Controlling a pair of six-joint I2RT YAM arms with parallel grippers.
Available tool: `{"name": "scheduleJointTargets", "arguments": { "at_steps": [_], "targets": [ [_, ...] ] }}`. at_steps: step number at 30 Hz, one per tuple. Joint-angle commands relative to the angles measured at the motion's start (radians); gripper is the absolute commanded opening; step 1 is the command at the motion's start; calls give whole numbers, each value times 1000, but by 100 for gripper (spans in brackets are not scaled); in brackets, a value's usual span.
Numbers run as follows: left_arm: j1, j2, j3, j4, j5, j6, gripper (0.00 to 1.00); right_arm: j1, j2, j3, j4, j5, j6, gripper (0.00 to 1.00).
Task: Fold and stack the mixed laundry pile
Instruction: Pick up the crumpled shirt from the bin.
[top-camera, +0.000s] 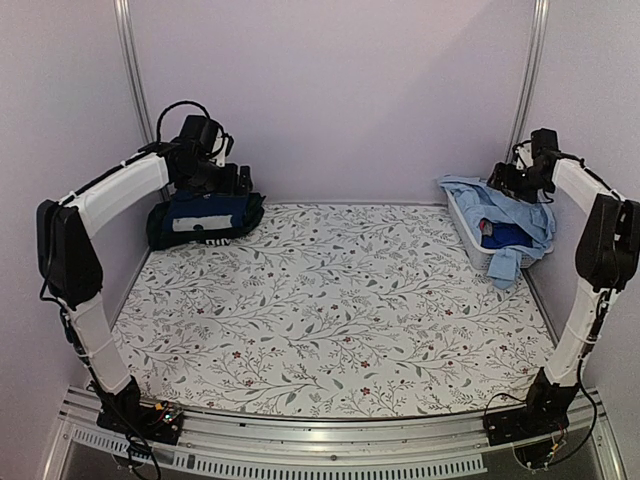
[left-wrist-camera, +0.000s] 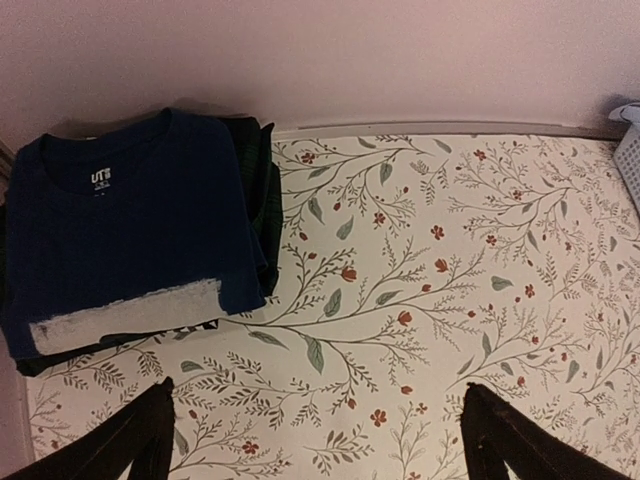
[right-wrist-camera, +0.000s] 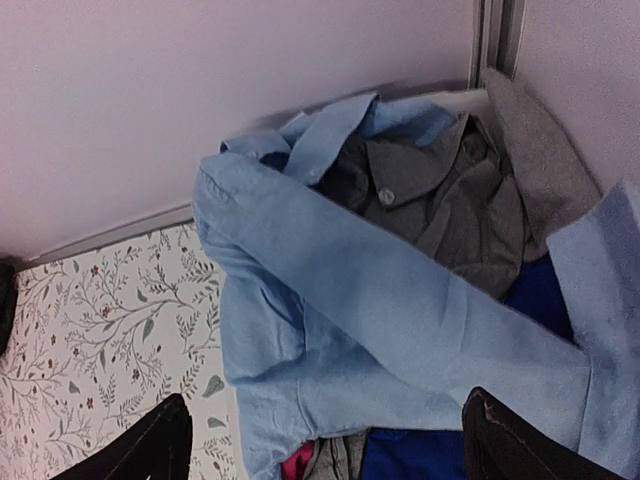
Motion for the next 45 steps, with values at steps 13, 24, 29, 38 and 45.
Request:
{"name": "scheduleJointTargets", "arguments": {
  "at_steps": [13, 24, 29, 38, 45],
  "targets": [
    [-6, -23, -81, 27, 19, -39, 100, -16, -133, -267, -180, 94, -19, 88],
    [-4, -55, -127, 38, 6, -35, 100, -19, -11, -80, -143, 79, -10, 96],
    [-4, -49, -127, 38, 8, -37, 100, -20, 91, 59, -123, 79, -33, 99],
    [-2, -30, -115, 26, -1, -44, 100, -6, 326, 270, -109, 159, -86, 99],
    [-1, -1, -82, -4, -7, -39, 100, 6, 430, 409, -121, 168, -93, 27]
  ]
}}
